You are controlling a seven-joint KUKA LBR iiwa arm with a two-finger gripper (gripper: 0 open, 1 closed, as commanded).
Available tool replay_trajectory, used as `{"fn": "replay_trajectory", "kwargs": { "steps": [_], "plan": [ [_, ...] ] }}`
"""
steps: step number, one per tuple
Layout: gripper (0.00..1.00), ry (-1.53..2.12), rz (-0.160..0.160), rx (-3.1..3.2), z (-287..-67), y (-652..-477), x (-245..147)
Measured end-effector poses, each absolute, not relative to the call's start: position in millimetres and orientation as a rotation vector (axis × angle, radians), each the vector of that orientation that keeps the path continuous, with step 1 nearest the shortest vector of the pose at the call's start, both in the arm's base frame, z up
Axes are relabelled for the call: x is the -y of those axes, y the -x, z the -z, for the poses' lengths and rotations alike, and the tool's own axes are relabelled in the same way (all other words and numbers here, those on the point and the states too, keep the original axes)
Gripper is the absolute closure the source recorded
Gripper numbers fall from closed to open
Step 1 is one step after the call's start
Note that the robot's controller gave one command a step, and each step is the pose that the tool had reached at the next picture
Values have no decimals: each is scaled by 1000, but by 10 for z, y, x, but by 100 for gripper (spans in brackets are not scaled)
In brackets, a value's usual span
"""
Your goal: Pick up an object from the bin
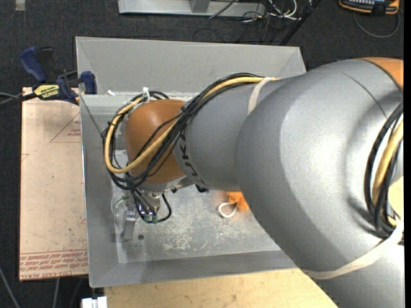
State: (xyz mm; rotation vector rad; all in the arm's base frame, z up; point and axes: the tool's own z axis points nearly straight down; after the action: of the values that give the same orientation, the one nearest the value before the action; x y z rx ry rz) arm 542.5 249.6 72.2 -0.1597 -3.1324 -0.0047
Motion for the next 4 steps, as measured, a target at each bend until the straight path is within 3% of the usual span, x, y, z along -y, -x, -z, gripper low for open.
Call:
{"fn": "replay_trajectory", "kwargs": {
  "steps": [1,3,4],
  "plan": [
    [100,635,7,3081,-707,-5187,-2520],
    [100,636,5,3078,-734,-5179,-2515],
    [100,635,2,3074,-892,-5163,-2513]
  ]
}}
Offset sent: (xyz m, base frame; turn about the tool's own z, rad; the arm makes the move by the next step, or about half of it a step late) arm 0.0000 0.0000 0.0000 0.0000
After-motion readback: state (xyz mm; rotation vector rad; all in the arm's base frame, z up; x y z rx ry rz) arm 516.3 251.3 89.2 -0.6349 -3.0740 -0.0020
